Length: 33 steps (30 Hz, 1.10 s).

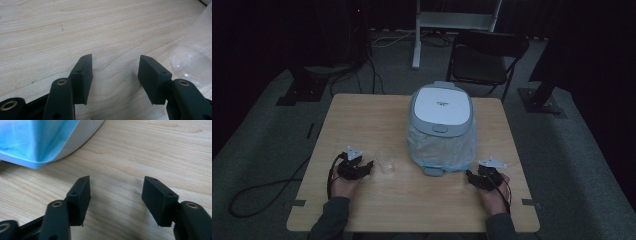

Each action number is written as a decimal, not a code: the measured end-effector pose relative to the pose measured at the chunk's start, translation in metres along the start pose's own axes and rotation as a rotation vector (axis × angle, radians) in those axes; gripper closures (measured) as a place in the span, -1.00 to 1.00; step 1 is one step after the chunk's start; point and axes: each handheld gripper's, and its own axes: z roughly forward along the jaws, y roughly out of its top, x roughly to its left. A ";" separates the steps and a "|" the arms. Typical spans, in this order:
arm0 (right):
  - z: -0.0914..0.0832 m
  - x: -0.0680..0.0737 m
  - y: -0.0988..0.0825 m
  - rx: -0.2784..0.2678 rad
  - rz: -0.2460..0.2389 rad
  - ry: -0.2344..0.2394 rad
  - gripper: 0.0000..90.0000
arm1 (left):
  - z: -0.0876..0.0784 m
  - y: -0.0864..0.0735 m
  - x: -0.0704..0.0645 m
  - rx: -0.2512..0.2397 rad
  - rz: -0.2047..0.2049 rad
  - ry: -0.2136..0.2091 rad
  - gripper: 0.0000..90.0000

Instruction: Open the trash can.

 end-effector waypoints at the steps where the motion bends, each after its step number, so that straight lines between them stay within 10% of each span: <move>1: 0.000 0.000 0.000 0.000 0.000 0.000 -0.11 | 0.000 0.000 0.000 0.000 0.000 0.000 0.02; 10: -0.001 0.001 -0.001 0.002 -0.012 0.011 -0.04 | 0.003 0.002 -0.002 -0.001 0.007 -0.010 0.02; 18: -0.008 0.005 -0.002 0.016 -0.080 0.105 0.99 | 0.003 0.003 -0.003 0.001 0.010 -0.013 0.02; 33: -0.019 0.025 0.006 -0.053 -0.164 0.205 1.00 | 0.004 0.003 -0.003 0.001 0.011 -0.013 0.02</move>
